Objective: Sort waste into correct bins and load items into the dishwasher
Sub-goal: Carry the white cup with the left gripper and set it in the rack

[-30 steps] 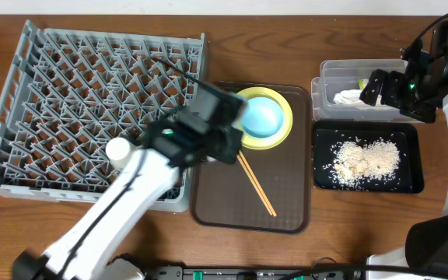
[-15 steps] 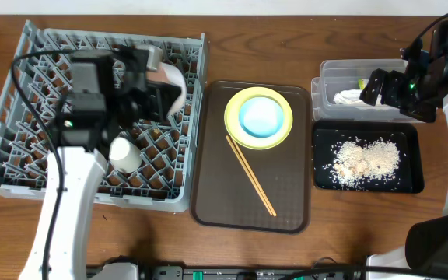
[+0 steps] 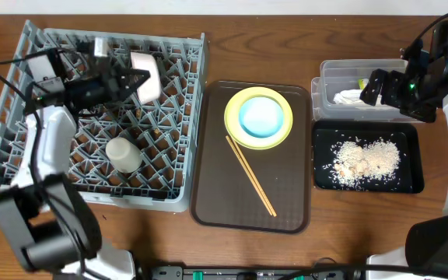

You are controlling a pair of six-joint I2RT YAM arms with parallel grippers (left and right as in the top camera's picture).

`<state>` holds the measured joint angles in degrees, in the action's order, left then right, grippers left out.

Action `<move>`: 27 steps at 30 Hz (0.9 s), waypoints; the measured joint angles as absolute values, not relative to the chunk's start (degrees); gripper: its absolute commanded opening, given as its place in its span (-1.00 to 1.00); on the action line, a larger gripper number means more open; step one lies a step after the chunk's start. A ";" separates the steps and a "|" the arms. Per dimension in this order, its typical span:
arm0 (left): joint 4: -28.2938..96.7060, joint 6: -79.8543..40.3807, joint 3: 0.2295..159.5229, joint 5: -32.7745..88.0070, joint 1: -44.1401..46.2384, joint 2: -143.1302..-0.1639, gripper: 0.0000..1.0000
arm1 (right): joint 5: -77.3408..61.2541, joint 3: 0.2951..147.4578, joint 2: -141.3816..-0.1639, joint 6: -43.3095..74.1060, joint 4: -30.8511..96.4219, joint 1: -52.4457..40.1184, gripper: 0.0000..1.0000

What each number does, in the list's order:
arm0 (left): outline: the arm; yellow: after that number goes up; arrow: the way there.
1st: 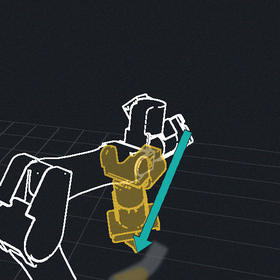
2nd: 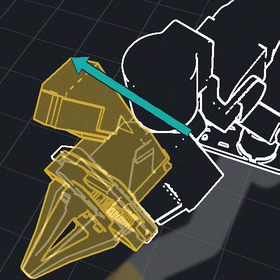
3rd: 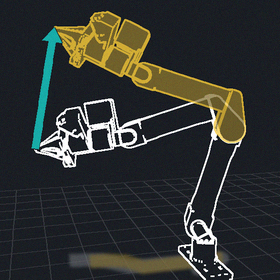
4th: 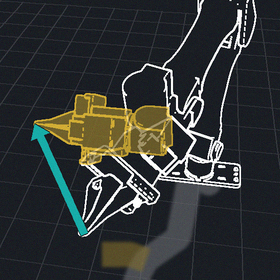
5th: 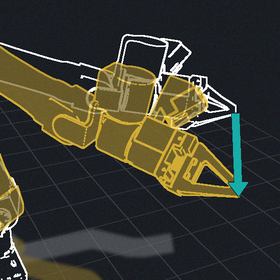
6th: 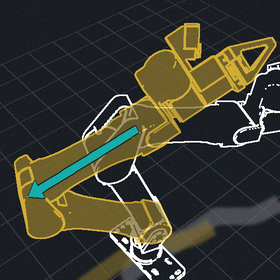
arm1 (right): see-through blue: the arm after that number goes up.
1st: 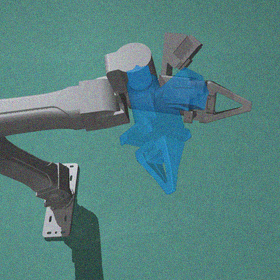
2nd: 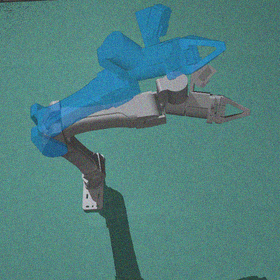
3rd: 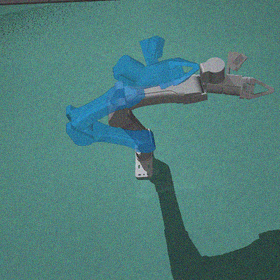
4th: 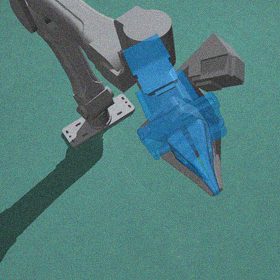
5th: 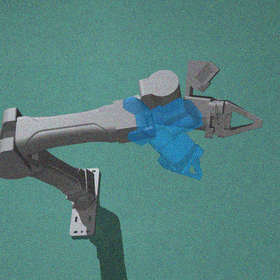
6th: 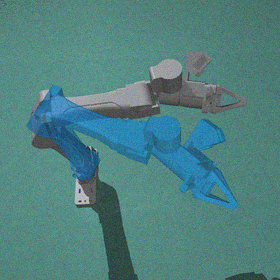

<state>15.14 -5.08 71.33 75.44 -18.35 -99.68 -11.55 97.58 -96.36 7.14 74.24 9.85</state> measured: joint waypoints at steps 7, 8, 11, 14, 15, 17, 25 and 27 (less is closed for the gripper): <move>13.02 -8.62 71.40 82.21 -21.63 -107.26 -0.85 | -11.55 97.58 -96.36 7.14 74.30 9.85 0.99; 12.99 -8.82 71.42 82.76 -22.13 -107.48 -0.84 | -11.55 97.58 -96.36 7.14 74.30 9.85 0.99; 13.06 -9.23 71.42 83.20 -23.57 -107.83 -0.33 | -11.55 97.58 -96.36 7.14 74.30 9.85 0.98; 13.34 -9.26 71.42 82.21 -25.80 -108.66 0.18 | -11.55 97.58 -96.36 7.14 74.30 9.85 0.99; 14.15 -9.56 71.42 81.49 -26.52 -108.75 0.20 | -11.55 97.58 -96.36 7.14 74.30 9.85 0.99; 16.60 -9.87 71.42 79.15 -28.03 -108.77 0.27 | -11.55 97.58 -96.36 7.14 74.32 9.85 0.99; 22.17 -10.15 71.42 71.24 -33.36 -108.77 0.47 | -11.55 97.58 -96.36 7.14 74.39 9.85 0.99; 22.63 -10.26 71.42 70.52 -34.59 -108.77 0.47 | -11.55 97.58 -96.36 7.16 74.39 9.85 0.99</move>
<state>22.63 -10.26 71.42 70.52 -34.59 -108.77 -11.55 97.58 -96.36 7.16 74.39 9.85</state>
